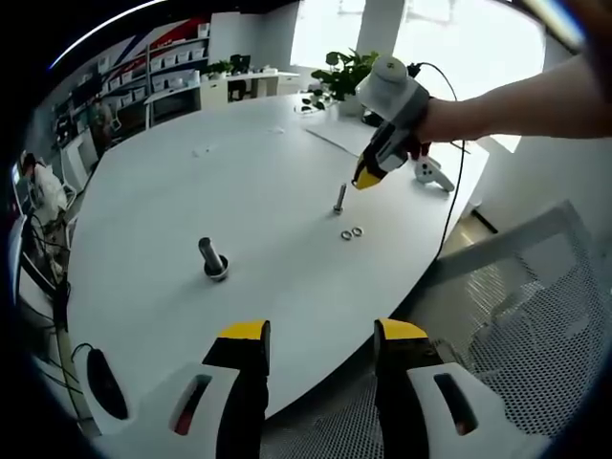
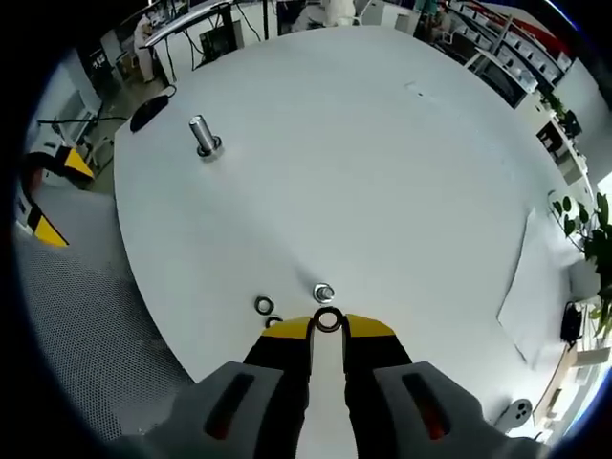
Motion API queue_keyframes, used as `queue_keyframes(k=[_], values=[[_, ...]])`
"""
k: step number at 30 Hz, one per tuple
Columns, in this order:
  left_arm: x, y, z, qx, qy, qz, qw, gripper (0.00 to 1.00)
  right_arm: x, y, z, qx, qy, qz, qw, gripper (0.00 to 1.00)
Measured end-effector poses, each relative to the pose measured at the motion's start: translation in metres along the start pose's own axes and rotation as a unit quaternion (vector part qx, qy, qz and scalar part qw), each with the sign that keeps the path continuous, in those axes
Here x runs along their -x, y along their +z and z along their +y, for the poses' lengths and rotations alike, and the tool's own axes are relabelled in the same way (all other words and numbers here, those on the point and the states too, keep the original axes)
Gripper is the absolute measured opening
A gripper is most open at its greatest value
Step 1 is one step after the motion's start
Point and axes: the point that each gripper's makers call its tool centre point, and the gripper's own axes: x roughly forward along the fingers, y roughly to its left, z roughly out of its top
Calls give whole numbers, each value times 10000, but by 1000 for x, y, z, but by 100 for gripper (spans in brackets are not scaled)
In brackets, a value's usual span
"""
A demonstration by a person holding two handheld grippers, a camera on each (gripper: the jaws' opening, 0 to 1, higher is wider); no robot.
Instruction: Place the washer onto the threaded stud by aligning its center hole with the stud, sliding it down to the base, and recovering from edge contact or off-axis alignment until the washer reaches the visible bottom stop.
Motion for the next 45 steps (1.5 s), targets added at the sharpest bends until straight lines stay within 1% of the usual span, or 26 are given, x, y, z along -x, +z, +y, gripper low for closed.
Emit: queue_keyframes(k=[4,8,11,17,27,35,39,45], values=[[0,0,0,0,3,-2,10000,42,1,8,1,54,-4,-33,10000,14],[1,1,0,0,6,-17,10000,42,-4,13,4,160,8,-33,9999,14],[1,0,0,-18,4,-11,10000,42,-7,11,4,306,-13,54,9995,14],[1,0,-1,-15,-7,2,10000,42,-11,11,0,313,-17,102,9995,14],[0,-1,-1,-32,-16,25,10000,42,-17,10,2,370,24,208,9991,14],[-1,-3,-2,-40,-25,68,10000,41,-28,6,0,384,90,309,9987,14],[-2,-6,-1,-42,-12,126,9999,41,-34,5,3,329,138,337,9988,14],[-2,-6,0,-23,9,129,9999,41,-44,0,5,319,197,425,9984,14]])
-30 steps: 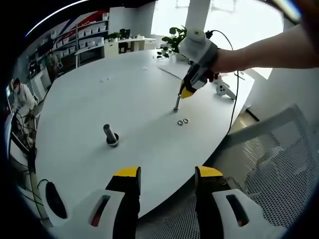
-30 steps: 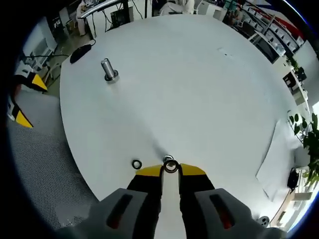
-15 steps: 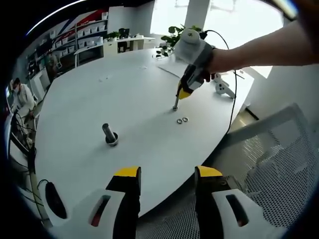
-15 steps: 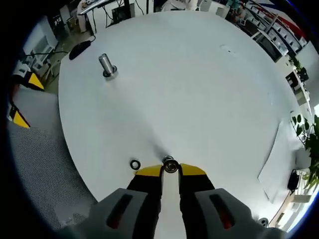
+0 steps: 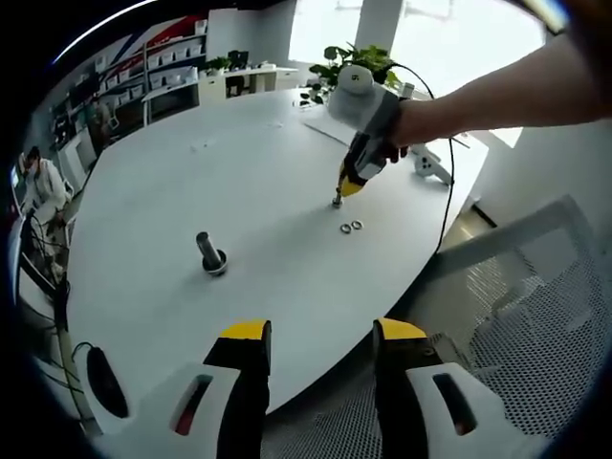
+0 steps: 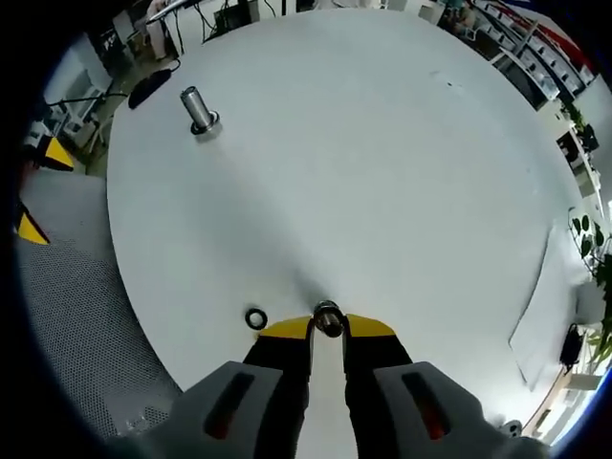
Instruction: Place the washer onto the threaded stud by aligning its center hole with the stud, sliding it down to the base, and recovering from edge contact or off-axis alignment until the washer reaches the visible bottom stop.
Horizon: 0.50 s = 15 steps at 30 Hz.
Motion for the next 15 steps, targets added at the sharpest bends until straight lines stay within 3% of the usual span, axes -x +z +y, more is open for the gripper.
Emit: queue_keyframes(k=[15], values=[[0,-2,5,41,85,34,9999,41,-13,-6,4,-125,136,98,9998,14]])
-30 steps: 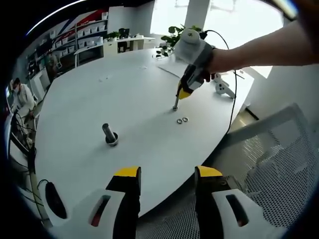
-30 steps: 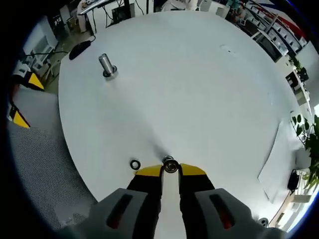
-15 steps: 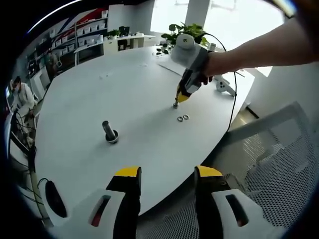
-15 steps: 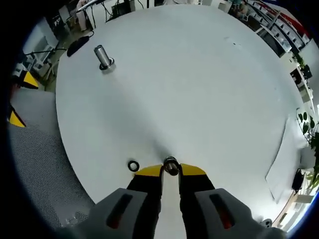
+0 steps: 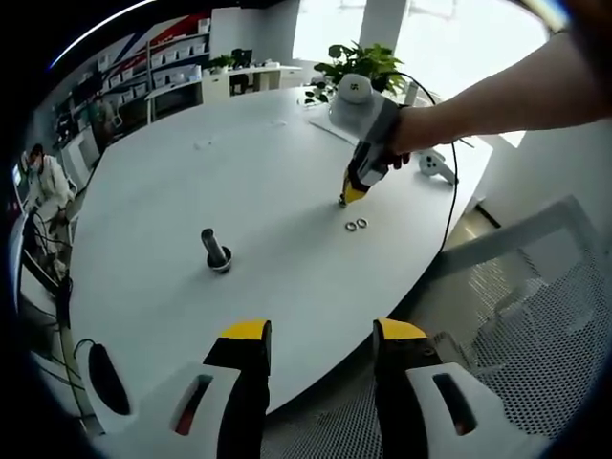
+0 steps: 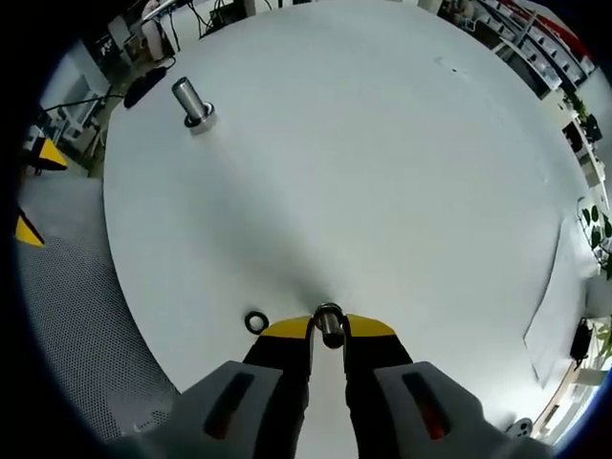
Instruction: Place the washer onto the threaded stud by aligning its center hole with the stud, sliding it down to the base, and recovering from edge contact or off-axis alignment until the washer reaches the visible bottom stop.
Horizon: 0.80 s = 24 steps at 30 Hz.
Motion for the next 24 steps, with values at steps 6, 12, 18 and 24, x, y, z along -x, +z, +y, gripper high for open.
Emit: queue_keyframes(k=[6,12,18,24], values=[[0,-2,1,-8,23,42,10000,41,-4,-2,1,-35,14,19,10000,14],[0,-2,2,4,53,50,10000,41,-5,-3,2,-118,52,-5,9999,14],[1,1,6,79,135,-20,9999,41,-2,-4,3,-170,62,-68,9998,16],[1,-2,5,39,148,29,9999,41,4,-6,3,-236,46,-126,9996,19]])
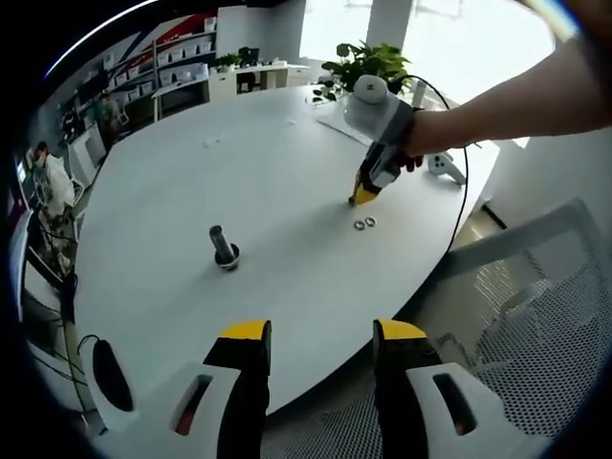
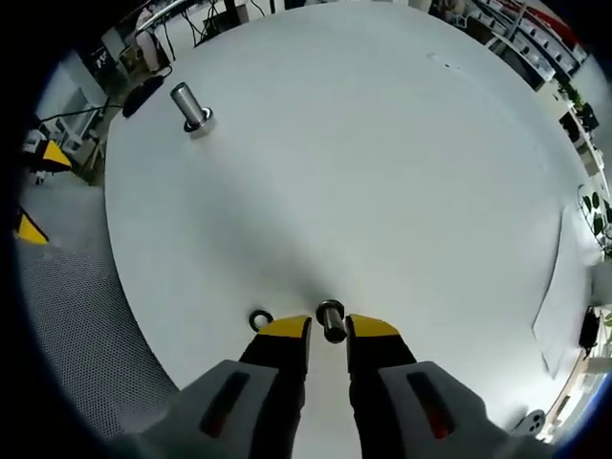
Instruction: Place the washer onto the threaded stud by aligning its center hole with the stud, sliding it down to the base, and recovering from edge contact or off-axis alignment until the washer reaches the visible bottom stop.
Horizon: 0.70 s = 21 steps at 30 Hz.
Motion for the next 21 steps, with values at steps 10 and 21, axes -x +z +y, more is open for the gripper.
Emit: queue_keyframes(k=[10,21], values=[[1,3,4,64,101,-68,9999,41,15,-23,7,-180,-10,-18,9998,21],[6,9,10,133,253,-231,9993,42,24,-49,21,-267,59,0,9996,22]])
